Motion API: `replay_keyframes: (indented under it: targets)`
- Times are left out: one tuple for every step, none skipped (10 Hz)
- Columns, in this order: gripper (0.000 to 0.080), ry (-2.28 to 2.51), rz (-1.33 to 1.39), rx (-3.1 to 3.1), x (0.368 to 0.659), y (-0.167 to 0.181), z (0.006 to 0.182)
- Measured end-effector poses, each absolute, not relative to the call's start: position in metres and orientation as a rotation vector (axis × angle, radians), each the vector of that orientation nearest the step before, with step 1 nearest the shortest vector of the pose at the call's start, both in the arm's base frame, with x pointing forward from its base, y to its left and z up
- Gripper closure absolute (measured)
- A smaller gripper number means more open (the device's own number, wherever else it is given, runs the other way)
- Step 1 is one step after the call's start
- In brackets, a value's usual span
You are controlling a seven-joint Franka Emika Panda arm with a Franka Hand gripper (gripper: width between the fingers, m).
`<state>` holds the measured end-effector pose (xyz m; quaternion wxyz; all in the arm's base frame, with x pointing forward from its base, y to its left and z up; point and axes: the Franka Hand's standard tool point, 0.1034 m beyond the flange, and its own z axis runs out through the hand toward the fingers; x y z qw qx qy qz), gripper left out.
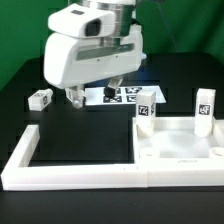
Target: Assemble square table
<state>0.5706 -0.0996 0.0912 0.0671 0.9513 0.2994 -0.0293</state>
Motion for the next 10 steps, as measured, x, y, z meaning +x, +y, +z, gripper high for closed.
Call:
replay_keyframes:
  targets:
    - [0.0151, 0.904, -0.097, 2.867, 0.571, -0.098, 0.09]
    - [0.0151, 0.912, -0.116, 2.868, 0.57, -0.096, 0.089]
    - [0.0151, 0.912, -0.115, 2.868, 0.57, -0.096, 0.089]
    - [0.0151, 0.904, -0.144, 2.873, 0.564, -0.099, 0.086]
    - [0.0151, 0.86, -0.27, 2.893, 0.544, -0.109, 0.08]
    - [0.0151, 0.809, -0.438, 2.893, 0.518, -0.118, 0.076]
    - [0.0151, 0.745, -0.596, 2.891, 0.493, -0.123, 0.073]
    - [0.0151, 0.716, -0.691, 2.866, 0.479, -0.124, 0.069]
    - [0.0151, 0.707, -0.733, 2.857, 0.475, -0.12, 0.068]
    - [0.0151, 0.709, -0.83, 2.834, 0.474, -0.117, 0.068]
